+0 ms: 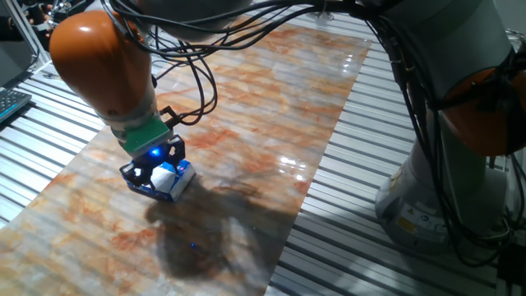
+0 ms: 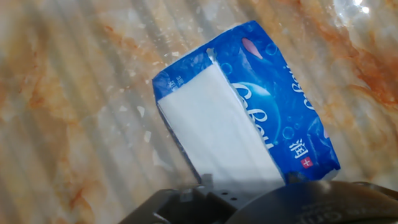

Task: Pull out a napkin

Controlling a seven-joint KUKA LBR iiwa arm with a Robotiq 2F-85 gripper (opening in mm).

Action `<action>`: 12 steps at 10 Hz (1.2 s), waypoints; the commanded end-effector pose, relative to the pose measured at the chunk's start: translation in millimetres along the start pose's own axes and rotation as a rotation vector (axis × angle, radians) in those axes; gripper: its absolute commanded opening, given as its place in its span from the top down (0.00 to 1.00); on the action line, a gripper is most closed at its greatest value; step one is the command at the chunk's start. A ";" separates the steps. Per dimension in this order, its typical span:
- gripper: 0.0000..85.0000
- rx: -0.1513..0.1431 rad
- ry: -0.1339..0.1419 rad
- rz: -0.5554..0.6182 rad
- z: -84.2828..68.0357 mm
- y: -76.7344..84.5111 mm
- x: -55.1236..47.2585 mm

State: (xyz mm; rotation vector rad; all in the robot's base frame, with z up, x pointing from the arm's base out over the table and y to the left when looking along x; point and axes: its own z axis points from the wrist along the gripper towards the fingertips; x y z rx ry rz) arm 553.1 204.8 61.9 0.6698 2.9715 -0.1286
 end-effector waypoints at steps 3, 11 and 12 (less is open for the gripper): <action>0.40 0.004 -0.002 -0.002 0.3 0.0 -0.3; 0.40 0.014 -0.013 -0.007 6.3 -0.3 0.6; 0.40 0.011 -0.011 -0.009 6.0 -0.2 0.6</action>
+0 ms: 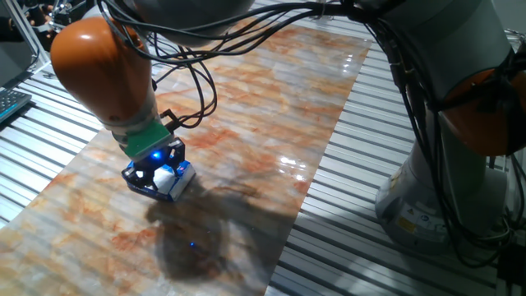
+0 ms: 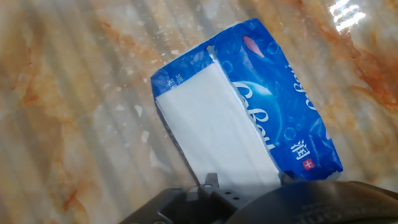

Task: Pull out a napkin

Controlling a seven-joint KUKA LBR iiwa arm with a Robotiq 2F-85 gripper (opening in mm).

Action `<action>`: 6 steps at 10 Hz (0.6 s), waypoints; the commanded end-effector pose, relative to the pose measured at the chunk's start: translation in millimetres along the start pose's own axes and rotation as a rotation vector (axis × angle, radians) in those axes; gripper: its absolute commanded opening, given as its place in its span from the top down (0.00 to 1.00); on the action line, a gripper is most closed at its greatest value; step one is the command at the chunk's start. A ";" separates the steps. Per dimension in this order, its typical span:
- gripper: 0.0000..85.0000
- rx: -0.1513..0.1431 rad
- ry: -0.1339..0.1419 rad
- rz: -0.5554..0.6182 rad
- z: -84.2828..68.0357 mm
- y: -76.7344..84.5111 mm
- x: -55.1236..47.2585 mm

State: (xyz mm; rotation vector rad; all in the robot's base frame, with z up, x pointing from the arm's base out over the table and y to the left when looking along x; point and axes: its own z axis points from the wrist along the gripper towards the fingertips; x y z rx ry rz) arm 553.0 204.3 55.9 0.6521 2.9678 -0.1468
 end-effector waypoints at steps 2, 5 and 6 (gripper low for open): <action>0.40 -0.017 0.014 -0.017 -0.5 0.3 -0.3; 0.60 -0.015 0.017 -0.028 -0.9 0.5 -0.3; 0.60 -0.016 0.017 -0.031 -1.1 0.7 -0.3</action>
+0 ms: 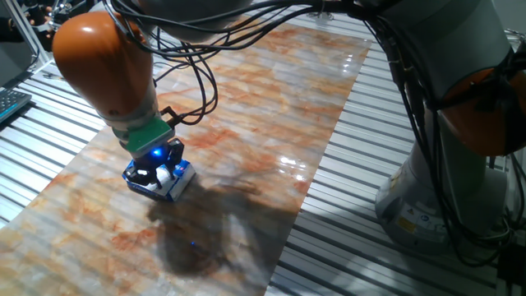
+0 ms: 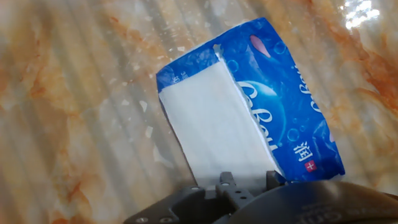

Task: Pull out a napkin

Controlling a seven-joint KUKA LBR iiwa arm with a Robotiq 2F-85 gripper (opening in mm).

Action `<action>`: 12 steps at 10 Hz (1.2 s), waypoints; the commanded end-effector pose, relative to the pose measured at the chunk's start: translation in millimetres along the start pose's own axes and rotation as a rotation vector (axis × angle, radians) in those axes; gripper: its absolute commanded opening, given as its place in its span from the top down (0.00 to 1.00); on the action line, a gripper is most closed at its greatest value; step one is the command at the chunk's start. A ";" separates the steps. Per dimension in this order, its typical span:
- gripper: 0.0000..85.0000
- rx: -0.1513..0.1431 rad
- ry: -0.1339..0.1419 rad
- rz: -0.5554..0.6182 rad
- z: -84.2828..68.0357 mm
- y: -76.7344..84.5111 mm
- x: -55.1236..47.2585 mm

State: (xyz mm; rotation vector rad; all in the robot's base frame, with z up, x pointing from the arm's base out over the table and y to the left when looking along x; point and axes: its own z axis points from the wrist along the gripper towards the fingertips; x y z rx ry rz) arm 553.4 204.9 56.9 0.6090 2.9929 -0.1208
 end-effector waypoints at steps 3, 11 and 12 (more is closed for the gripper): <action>0.40 0.054 -0.031 0.018 1.1 -3.0 0.6; 0.00 0.037 -0.018 0.116 -10.7 2.0 6.1; 0.20 0.032 -0.024 0.112 -4.8 1.3 5.7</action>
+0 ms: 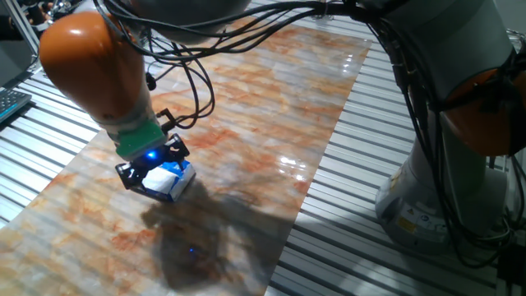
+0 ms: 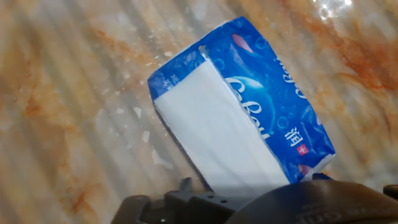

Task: Pull out a napkin

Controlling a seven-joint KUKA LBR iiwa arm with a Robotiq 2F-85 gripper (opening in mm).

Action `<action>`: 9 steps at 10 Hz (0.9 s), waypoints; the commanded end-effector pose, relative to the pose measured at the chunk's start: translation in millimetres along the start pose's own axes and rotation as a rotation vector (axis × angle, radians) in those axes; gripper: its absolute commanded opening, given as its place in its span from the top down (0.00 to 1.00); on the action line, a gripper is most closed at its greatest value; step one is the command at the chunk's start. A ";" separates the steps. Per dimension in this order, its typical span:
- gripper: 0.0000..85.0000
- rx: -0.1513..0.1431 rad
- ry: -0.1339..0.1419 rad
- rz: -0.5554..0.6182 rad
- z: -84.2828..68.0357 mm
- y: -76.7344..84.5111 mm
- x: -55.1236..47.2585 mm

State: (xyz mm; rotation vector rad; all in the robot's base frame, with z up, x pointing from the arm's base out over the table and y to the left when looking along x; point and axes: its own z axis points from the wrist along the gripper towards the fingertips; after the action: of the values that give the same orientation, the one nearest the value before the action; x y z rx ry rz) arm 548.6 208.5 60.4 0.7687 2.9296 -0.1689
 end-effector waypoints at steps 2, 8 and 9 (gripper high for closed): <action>0.20 -0.006 -0.014 -0.010 9.7 -0.4 -0.2; 0.20 -0.012 -0.012 -0.027 9.8 0.6 -1.8; 0.20 -0.014 -0.012 -0.030 10.1 1.1 -1.9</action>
State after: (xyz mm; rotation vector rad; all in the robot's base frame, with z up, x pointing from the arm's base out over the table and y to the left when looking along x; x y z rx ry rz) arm 551.6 207.2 50.4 0.7192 2.9296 -0.1532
